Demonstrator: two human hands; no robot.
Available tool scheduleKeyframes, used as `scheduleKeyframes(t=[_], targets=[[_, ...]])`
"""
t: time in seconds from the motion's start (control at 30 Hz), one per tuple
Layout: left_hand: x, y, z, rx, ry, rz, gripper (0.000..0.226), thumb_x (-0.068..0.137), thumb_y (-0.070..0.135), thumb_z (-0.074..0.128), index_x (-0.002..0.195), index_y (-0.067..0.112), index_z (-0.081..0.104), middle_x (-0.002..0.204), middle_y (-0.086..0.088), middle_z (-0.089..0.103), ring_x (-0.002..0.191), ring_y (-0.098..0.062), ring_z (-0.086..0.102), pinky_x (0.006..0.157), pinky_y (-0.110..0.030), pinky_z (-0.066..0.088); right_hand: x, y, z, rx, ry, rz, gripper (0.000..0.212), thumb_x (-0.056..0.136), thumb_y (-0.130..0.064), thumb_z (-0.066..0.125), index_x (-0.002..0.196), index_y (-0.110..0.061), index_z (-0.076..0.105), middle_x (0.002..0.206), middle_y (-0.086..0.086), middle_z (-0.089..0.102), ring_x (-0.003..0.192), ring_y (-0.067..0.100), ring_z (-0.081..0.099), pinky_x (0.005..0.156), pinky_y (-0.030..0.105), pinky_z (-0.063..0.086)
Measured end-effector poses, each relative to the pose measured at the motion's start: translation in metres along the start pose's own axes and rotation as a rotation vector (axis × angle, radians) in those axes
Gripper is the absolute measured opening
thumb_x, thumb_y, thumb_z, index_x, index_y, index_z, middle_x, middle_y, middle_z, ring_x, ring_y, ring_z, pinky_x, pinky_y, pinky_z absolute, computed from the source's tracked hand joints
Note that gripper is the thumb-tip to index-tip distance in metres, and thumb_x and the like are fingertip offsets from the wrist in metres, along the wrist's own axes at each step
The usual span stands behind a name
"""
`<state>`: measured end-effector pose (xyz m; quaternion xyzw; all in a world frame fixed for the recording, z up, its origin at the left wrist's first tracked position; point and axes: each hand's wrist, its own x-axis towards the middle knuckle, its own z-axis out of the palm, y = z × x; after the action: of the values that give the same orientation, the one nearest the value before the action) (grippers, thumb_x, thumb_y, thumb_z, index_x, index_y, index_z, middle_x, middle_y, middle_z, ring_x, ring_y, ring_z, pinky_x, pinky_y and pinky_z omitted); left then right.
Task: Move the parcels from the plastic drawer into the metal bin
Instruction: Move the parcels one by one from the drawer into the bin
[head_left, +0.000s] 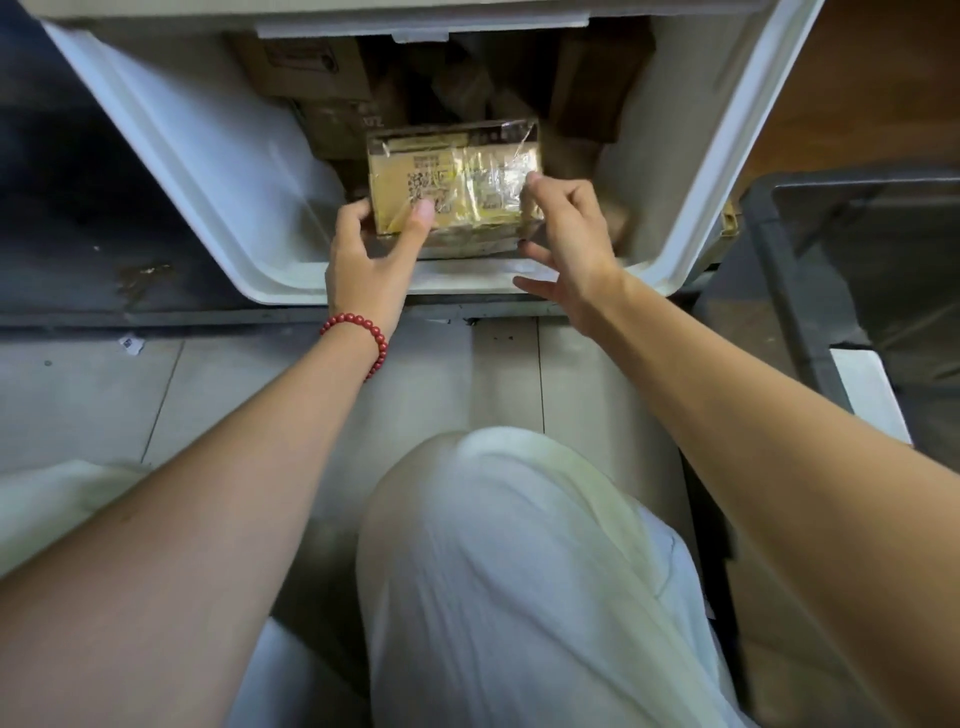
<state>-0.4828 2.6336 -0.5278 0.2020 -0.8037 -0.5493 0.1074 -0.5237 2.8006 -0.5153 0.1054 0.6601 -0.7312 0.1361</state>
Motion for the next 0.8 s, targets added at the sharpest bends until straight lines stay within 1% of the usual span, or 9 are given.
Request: scheduleKeyframes(t=[0.13,0.23,0.3,0.4,0.47,0.53,0.67,0.73,0.8], targets=[[-0.01,0.001,-0.004,-0.032,0.011,-0.035,0.06,0.061,0.078,0.06,0.104,0.037,0.051,0.107,0.014,0.061,0.103,-0.016,0.064,0.091,-0.042,0.053,-0.018,0.003,0.001,0.008,0.002,0.007,0.021,0.098,-0.041,0.049,0.09,-0.023,0.041,0.107,-0.008,0.057,0.106,0.015,0.057,0.079,0.036,0.051],[-0.016,0.008,-0.008,-0.055,0.0,-0.069,0.053,0.062,0.079,0.06,0.09,0.036,0.046,0.102,0.011,0.06,0.101,-0.015,0.062,0.087,-0.043,0.055,-0.029,0.007,-0.001,0.027,0.014,0.039,0.028,0.097,-0.047,0.047,0.088,-0.022,0.038,0.121,0.004,0.057,0.112,0.021,0.06,0.073,0.032,0.051],[-0.019,0.015,-0.01,-0.104,-0.007,-0.133,0.052,0.067,0.076,0.061,0.086,0.031,0.042,0.107,0.002,0.061,0.1,-0.016,0.062,0.08,-0.042,0.058,-0.036,0.011,-0.002,0.027,0.024,0.058,0.03,0.096,-0.052,0.047,0.09,-0.023,0.041,0.126,0.005,0.054,0.112,0.022,0.061,0.078,0.035,0.053],[-0.026,0.028,-0.014,-0.187,0.003,-0.311,0.059,0.073,0.07,0.062,0.102,0.022,0.042,0.116,-0.005,0.06,0.099,-0.02,0.063,0.069,-0.038,0.059,-0.049,0.013,-0.003,0.03,0.004,0.054,0.023,0.097,-0.053,0.043,0.099,-0.03,0.044,0.126,-0.001,0.056,0.113,0.022,0.061,0.076,0.03,0.053],[-0.032,0.037,-0.02,-0.297,0.004,-0.455,0.069,0.075,0.062,0.067,0.119,0.016,0.039,0.118,-0.007,0.057,0.096,-0.023,0.064,0.063,-0.041,0.059,-0.06,0.006,-0.002,0.013,-0.025,0.069,0.023,0.099,-0.052,0.037,0.106,-0.033,0.047,0.113,-0.009,0.062,0.108,0.016,0.062,0.071,0.025,0.05],[-0.037,0.044,-0.028,-0.375,-0.027,-0.513,0.066,0.077,0.05,0.071,0.124,0.013,0.041,0.116,-0.009,0.059,0.09,-0.022,0.064,0.055,-0.04,0.058,-0.071,-0.001,-0.001,-0.02,-0.081,0.089,0.031,0.101,-0.051,0.03,0.102,-0.034,0.055,0.093,-0.018,0.065,0.092,0.007,0.064,0.067,0.021,0.049],[-0.047,0.058,-0.047,-0.37,-0.094,-0.449,0.03,0.082,0.039,0.069,0.097,0.018,0.054,0.102,-0.008,0.065,0.086,-0.021,0.064,0.062,-0.039,0.057,-0.091,-0.005,0.0,-0.003,-0.107,0.106,0.037,0.101,-0.053,0.027,0.101,-0.035,0.059,0.076,-0.025,0.066,0.072,0.003,0.065,0.057,0.02,0.053],[-0.051,0.066,-0.059,-0.364,-0.147,-0.422,0.035,0.082,0.041,0.068,0.105,0.019,0.054,0.107,-0.008,0.064,0.094,-0.023,0.063,0.066,-0.04,0.056,-0.102,-0.007,0.002,0.077,-0.091,0.132,0.043,0.098,-0.059,0.032,0.125,-0.032,0.051,0.096,-0.019,0.067,0.083,0.009,0.066,0.055,0.024,0.055],[-0.056,0.074,-0.073,-0.321,-0.208,-0.39,0.045,0.081,0.043,0.069,0.117,0.02,0.052,0.114,-0.008,0.062,0.1,-0.025,0.062,0.074,-0.045,0.057,-0.111,-0.01,0.003,0.161,-0.082,0.156,0.062,0.091,-0.067,0.039,0.144,-0.036,0.031,0.126,-0.005,0.058,0.095,0.021,0.065,0.06,0.031,0.058]])
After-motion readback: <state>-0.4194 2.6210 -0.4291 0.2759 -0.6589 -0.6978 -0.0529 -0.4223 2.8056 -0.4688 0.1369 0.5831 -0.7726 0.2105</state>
